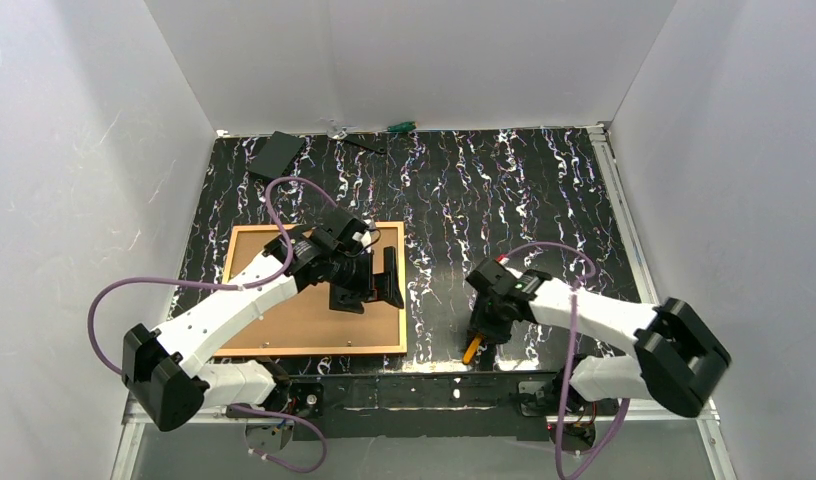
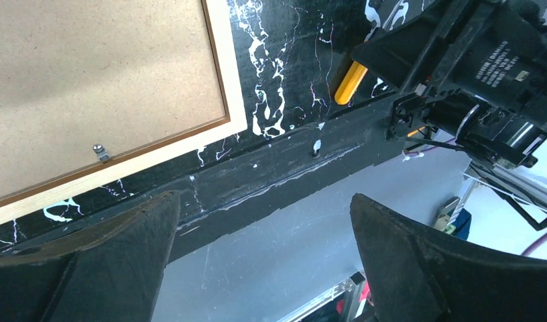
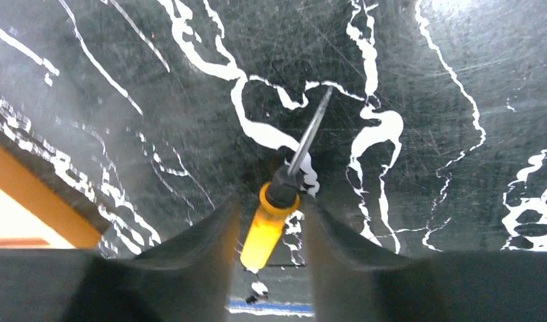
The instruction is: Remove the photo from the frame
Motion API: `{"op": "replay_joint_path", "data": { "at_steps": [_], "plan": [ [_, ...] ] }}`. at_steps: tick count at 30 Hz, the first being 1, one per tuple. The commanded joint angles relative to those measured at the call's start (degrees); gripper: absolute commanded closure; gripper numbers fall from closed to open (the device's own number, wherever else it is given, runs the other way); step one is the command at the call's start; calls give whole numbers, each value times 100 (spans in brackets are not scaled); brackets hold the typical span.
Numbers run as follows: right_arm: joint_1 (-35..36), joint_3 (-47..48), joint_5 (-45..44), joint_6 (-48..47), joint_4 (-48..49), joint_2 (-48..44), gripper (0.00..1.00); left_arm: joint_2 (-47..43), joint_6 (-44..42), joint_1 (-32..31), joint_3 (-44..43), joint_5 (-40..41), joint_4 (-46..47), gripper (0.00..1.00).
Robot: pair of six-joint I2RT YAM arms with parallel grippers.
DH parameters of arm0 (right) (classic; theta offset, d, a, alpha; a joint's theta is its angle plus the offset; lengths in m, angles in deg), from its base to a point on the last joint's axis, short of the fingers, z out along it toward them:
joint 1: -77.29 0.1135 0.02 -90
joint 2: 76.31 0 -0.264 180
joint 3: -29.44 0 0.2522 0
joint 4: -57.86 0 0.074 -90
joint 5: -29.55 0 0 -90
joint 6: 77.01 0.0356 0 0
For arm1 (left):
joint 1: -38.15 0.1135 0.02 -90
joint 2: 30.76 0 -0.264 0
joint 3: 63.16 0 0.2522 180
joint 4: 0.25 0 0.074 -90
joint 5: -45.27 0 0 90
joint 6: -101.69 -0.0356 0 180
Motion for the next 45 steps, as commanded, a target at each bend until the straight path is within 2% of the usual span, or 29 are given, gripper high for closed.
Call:
{"op": "replay_joint_path", "data": {
  "at_steps": [1, 4, 5, 10, 12, 13, 14, 15, 16, 17, 19, 20, 22, 24, 26, 28, 33, 36, 38, 40, 43, 45],
  "plan": [
    [469, 498, -1155, 172, -805, 750, 68, -216, -57, -55, -190, 275, -439, 0],
    [740, 1063, -1725, -109, -1262, 1096, 86, -357, -263, -62, -320, 569, -729, 0],
    [769, 1208, -1847, -387, -1253, 1160, 97, -399, -346, -61, -401, 697, -848, 0],
    [857, 1778, -2053, -2622, -539, 874, 99, -605, -893, -55, -853, 1854, -1557, 0],
    [857, 1780, -1484, -3696, 7, 476, 99, -533, -1032, -33, -1087, 2094, -1828, 0],
    [860, 1728, -892, -4205, 332, 214, 99, -507, -1023, 7, -1177, 2082, -1914, 0],
    [857, 1638, 115, -4647, 774, -46, 99, -502, -895, 88, -1207, 1953, -1938, 0],
    [857, 1565, 794, -4897, 1056, -287, 99, -540, -626, 319, -1151, 1664, -1867, 0],
    [856, 1543, 1350, -5018, 1214, -460, 99, -657, -257, 642, -931, 979, -1557, 0],
    [852, 1527, 1866, -5047, 1377, -634, 99, -815, 417, 976, -554, 59, -969, 0],
    [848, 1462, 2714, -4856, 1785, -743, 99, -1170, 1567, 1438, 435, -997, 964, 0],
    [844, 1446, 2933, -4647, 1954, -741, 99, -1237, 2011, 1534, 811, -1264, 1858, 0],
    [844, 1378, 3427, -4150, 2449, -701, 99, -1147, 2379, 1563, 1057, -1672, 2705, 0],
    [839, 1321, 3790, -3611, 2994, -614, 99, -964, 2599, 1543, 1095, -2040, 3110, 0],
    [839, 1332, 3753, -3143, 3326, -529, 99, -959, 2844, 1457, 1291, -2173, 3653, 0],
    [838, 1401, 3607, -2928, 3529, -495, 99, -1042, 2874, 1324, 1440, -2065, 3656, 0],
    [839, 1783, 3018, -2801, 3103, -311, 99, -1229, 2989, 856, 1822, -1613, 3999, 0],
    [839, 1964, 2841, -2742, 2929, -248, 99, -1281, 2686, 527, 1755, -1164, 3611, 0],
    [838, 2014, 2715, -2651, 2942, -283, 99, -1295, 2484, 369, 1628, -828, 3167, 14],
    [839, 2024, 2496, -2563, 2956, -344, 99, -1273, 2422, 344, 1534, -673, 2857, 37],
    [844, 2011, 2233, -2472, 2979, -407, 99, -1239, 2412, 349, 1484, -605, 2736, 59],
    [891, 2060, 1956, -2509, 2892, -401, 99, -1167, 2433, 343, 1391, -594, 2567, 82]
  ]
}}
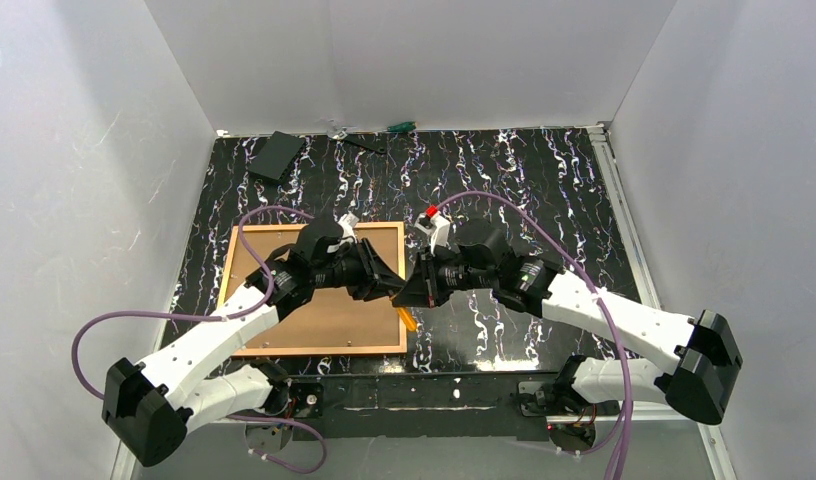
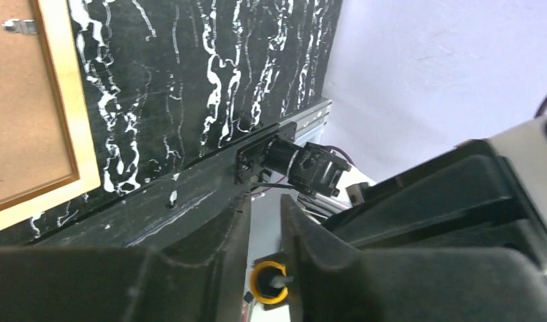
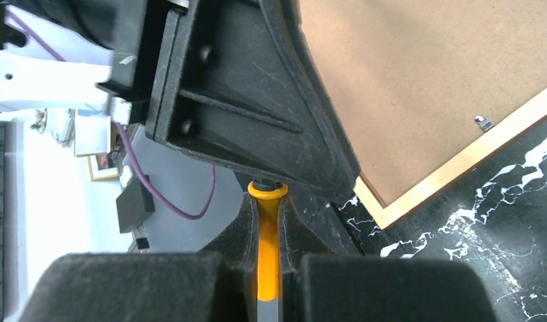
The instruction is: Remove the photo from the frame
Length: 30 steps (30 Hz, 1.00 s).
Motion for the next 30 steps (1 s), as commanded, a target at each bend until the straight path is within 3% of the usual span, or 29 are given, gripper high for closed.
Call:
{"op": "replay_joint_path", "data": {
  "at_steps": [1, 3, 4, 6, 9, 11, 15, 20, 24, 27, 30],
  "plan": [
    [135, 384, -891, 2, -66, -123, 99, 18, -90, -10, -367, 193, -692, 94],
    [338, 682, -1455, -235, -543, 7, 99, 69, 116, -6, -506, 238, -1077, 100],
    [478, 841, -1765, -338, -819, 96, 62, 97, 251, -2, -606, 269, -1338, 100],
    [829, 1148, -2776, -692, -1493, 210, 33, 182, 625, 92, -795, 249, -2005, 100],
    [2016, 1330, -5754, -1268, -2260, 185, 23, 302, 1495, 597, -681, -281, -2153, 100],
    [2360, 1011, -6163, -1642, -1940, -16, 20, 259, 2161, 815, -364, -512, -1655, 100],
    [2405, 211, -5210, -1806, -485, -600, 20, 275, 3084, 960, -88, -775, -903, 100],
    [2267, -573, -4701, -1260, 1414, -1088, 22, 200, 4390, 961, 598, -647, 687, 100],
    [1814, -406, -4531, -794, 1579, -892, 23, 205, 4536, 961, 563, -629, 749, 100],
    [1459, -506, -4416, -386, 1769, -896, 34, 175, 4700, 961, 651, -576, 945, 100],
    [1384, -654, -4436, -302, 2020, -816, 37, 150, 4785, 961, 696, -479, 1165, 100]
  ]
}}
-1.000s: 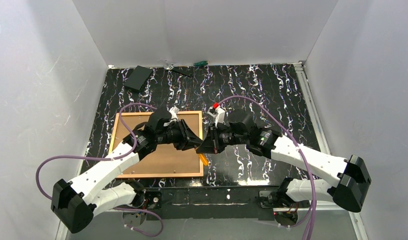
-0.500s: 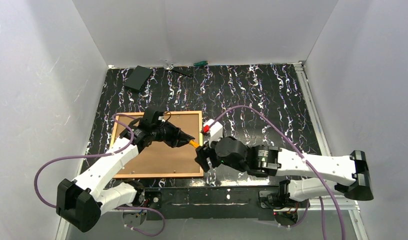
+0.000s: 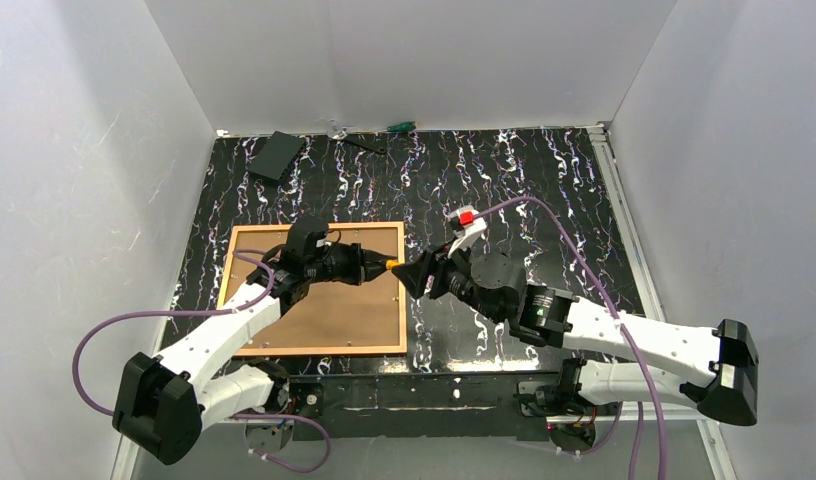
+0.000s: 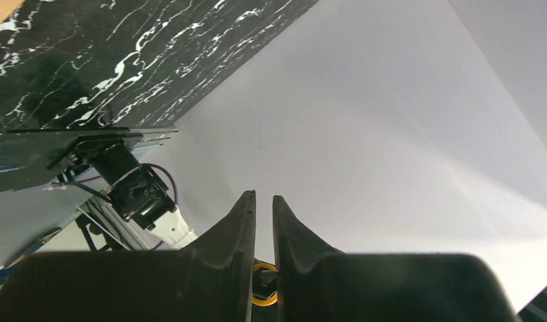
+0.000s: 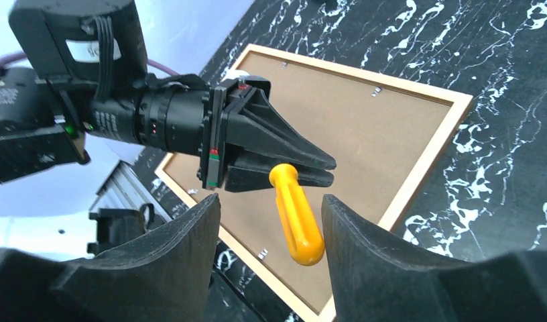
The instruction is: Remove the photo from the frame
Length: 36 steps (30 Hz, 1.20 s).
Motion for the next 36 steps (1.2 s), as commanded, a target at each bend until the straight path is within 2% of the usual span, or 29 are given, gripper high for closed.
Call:
{"op": "replay_joint_path", "data": {
  "at_steps": [1, 3, 4, 5, 7, 9, 11, 13, 14, 15, 16, 17, 18, 21, 24, 31, 32, 34, 35, 36],
  "plan": [
    [-135, -192, 108, 389, 1009, 86, 37, -95, 365, 19, 51, -75, 237, 100],
    [-164, -195, 143, 414, 1125, 218, 40, -79, 364, 19, 38, -89, 219, 100],
    [-174, -95, 225, 415, 1138, 381, 52, -115, 437, 19, 126, 15, 301, 100],
    [-180, -41, 260, 451, 1124, 458, 52, -140, 469, 19, 154, 61, 336, 100],
    [-186, -106, 136, 523, 1262, 593, 44, -129, 458, 7, 100, 40, 358, 100],
    [-191, -88, 175, 443, 1525, 694, 51, -224, 467, 1, 159, 132, 328, 100],
    [-200, 187, -70, 346, 1389, 960, 55, -288, 510, 2, 254, 192, 354, 100],
    [-212, 314, -95, 291, 1372, 1123, 81, -298, 465, 1, 248, 212, 325, 100],
    [-208, 334, -223, 264, 1275, 1107, 81, -310, 384, 1, 224, 180, 193, 100],
    [-218, 330, -387, 220, 1221, 1075, 66, -344, 397, 1, 283, 209, 187, 100],
    [-226, 332, -411, 219, 1210, 1055, 59, -353, 414, 1, 308, 219, 216, 100],
    [-242, 324, -421, 206, 1204, 1048, 58, -358, 437, 1, 333, 225, 243, 100],
    [-255, 329, -399, 197, 1204, 1050, 60, -349, 448, 1, 344, 220, 255, 100],
    [-284, 416, -285, 149, 1110, 1106, 74, -321, 460, 1, 352, 213, 326, 100],
    [-331, 438, -256, 188, 1080, 1143, 97, -306, 463, 1, 339, 205, 356, 100],
    [-390, 559, -290, 165, 815, 1184, 99, -316, 347, 6, 336, 190, 350, 100],
    [-390, 625, -311, 59, 697, 1188, 99, -304, 257, 14, 341, 187, 391, 84],
    [-390, 791, -368, -229, 234, 1165, 99, -296, -226, 145, 224, 48, 95, 31],
    [-394, 880, -422, -318, -72, 1157, 99, -294, -740, 312, 70, -66, -297, 16],
    [-388, 1011, -561, -290, -661, 1120, 99, -319, -1379, 487, -165, -222, -959, 6]
  ]
}}
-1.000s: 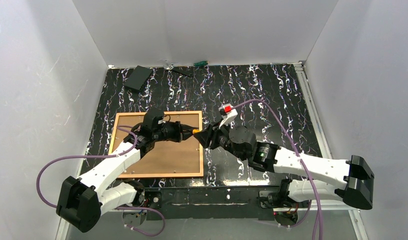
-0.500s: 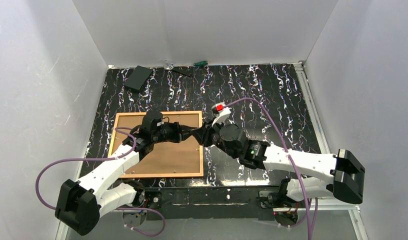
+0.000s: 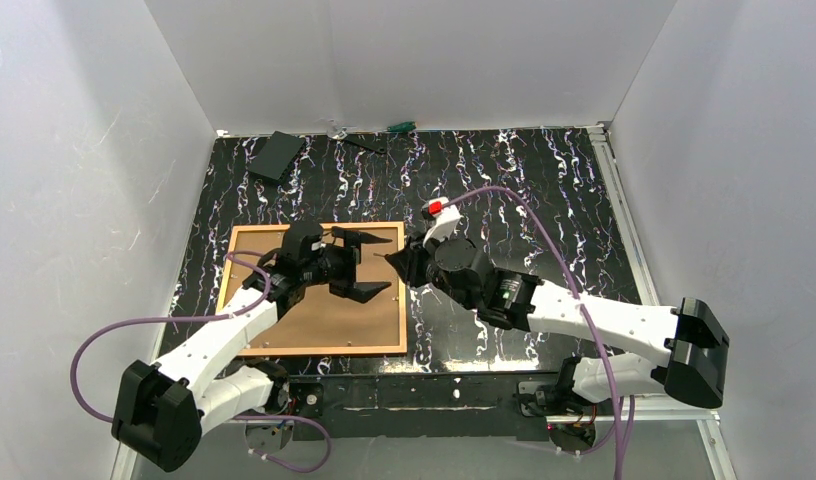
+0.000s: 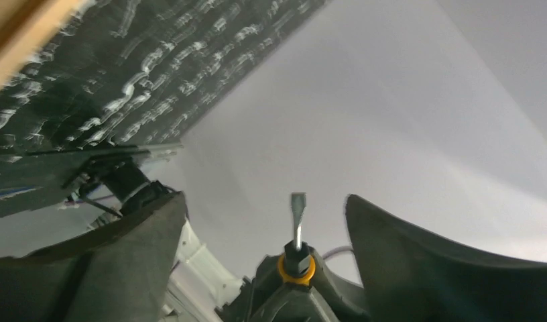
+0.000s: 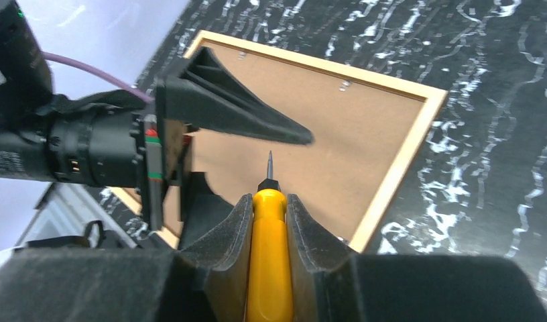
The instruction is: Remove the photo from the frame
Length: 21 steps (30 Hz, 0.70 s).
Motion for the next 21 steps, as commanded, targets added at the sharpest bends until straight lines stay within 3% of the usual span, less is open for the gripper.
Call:
{"op": "replay_joint_path", "data": {
  "at_steps": [1, 5, 7, 10, 13, 14, 21],
  "plan": [
    [-60, 640, -513, -338, -1518, -112, 99, -153, -2032, 559, -673, -493, -1960, 2],
    [-96, 995, -266, -259, -3601, -157, 99, -110, -5372, 833, -1984, 513, -4690, 2],
    [-106, 1066, 6, -163, -4345, -117, 99, -63, -6472, 834, -2278, 1065, -5303, 2],
    [-125, 1076, 657, -80, -4788, -55, 99, -265, -7652, 834, -2277, 1439, -5459, 2],
    [-470, 1222, 2221, 13, -4324, 177, 99, -588, -8212, 834, -2058, 1299, -5404, 2],
    [-530, 1479, 2337, 71, -4360, 388, 99, -684, -8247, 834, -1970, 1189, -5403, 2],
    [-597, 3259, 1846, -21, -5015, 2182, 99, -1453, -7683, 834, -929, 414, -5446, 10]
  ]
}}
